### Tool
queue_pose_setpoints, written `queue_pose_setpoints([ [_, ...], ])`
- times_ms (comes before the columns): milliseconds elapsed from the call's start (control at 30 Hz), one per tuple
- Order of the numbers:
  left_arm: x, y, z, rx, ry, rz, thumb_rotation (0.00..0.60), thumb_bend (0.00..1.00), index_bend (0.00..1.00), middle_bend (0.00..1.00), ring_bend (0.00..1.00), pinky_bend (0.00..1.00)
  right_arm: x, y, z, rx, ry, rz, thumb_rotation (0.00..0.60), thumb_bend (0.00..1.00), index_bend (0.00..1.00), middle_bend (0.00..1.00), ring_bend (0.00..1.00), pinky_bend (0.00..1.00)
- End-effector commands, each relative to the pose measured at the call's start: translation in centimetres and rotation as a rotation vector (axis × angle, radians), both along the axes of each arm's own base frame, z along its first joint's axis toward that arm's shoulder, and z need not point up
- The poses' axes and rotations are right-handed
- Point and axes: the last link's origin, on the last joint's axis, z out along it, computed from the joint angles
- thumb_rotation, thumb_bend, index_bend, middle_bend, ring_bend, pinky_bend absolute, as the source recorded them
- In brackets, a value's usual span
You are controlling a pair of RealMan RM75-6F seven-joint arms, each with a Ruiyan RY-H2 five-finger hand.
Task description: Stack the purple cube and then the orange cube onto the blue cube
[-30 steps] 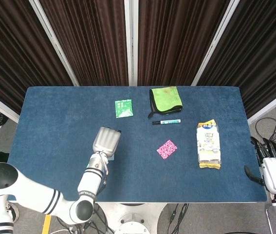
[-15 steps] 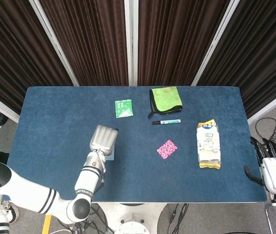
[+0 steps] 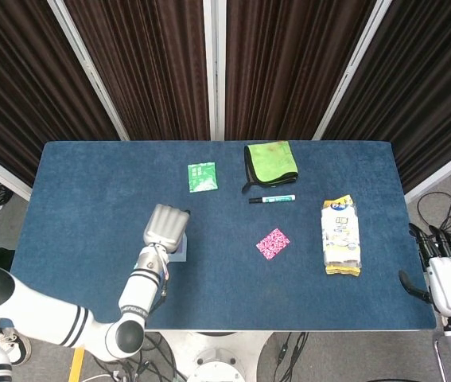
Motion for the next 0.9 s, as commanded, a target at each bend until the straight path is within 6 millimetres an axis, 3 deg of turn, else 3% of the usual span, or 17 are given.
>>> queue_pose_setpoints([
  [33,-0.1,0.1,0.0,0.001,0.003,-0.004,0.6,0.29,0.43,0.65,0.46,0.45,0.0,0.0,0.0,0.001,0.0,-0.001,0.6,0.27,0.02,0.18,0.0,0.0],
  [133,-0.1,0.0,0.0,-0.009,-0.005,-0.006,0.6,0.28,0.39,0.6,0.45,0.44,0.0,0.0,0.0,0.002,0.0,0.0,0.6,0.27,0.02,0.18,0.0,0.0],
  [367,-0.1,-0.3,0.3,-0.062,-0.026,0.012,0.6,0.2,0.2,0.31,0.26,0.3,0.0,0.0,0.1,0.005,-0.003,-0.001,0.6,0.27,0.02,0.18,0.0,0.0],
  [567,-0.2,-0.2,1.8,-0.054,0.023,0.027,0.6,0.18,0.17,0.24,0.2,0.24,0.0,0.0,0.2,0.006,-0.003,-0.002,0.6,0.27,0.02,0.18,0.0,0.0],
  [700,-1.9,0.4,4.2,-0.015,0.14,0.051,0.6,0.18,0.17,0.19,0.17,0.23,0.0,0.0,0.2,0.006,-0.004,-0.002,0.6,0.27,0.02,0.18,0.0,0.0],
  [900,-6.8,0.7,8.5,0.046,0.298,0.13,0.6,0.18,0.17,0.19,0.17,0.23,-0.1,-0.1,0.1,0.005,0.001,-0.004,0.6,0.27,0.02,0.18,0.0,0.0],
])
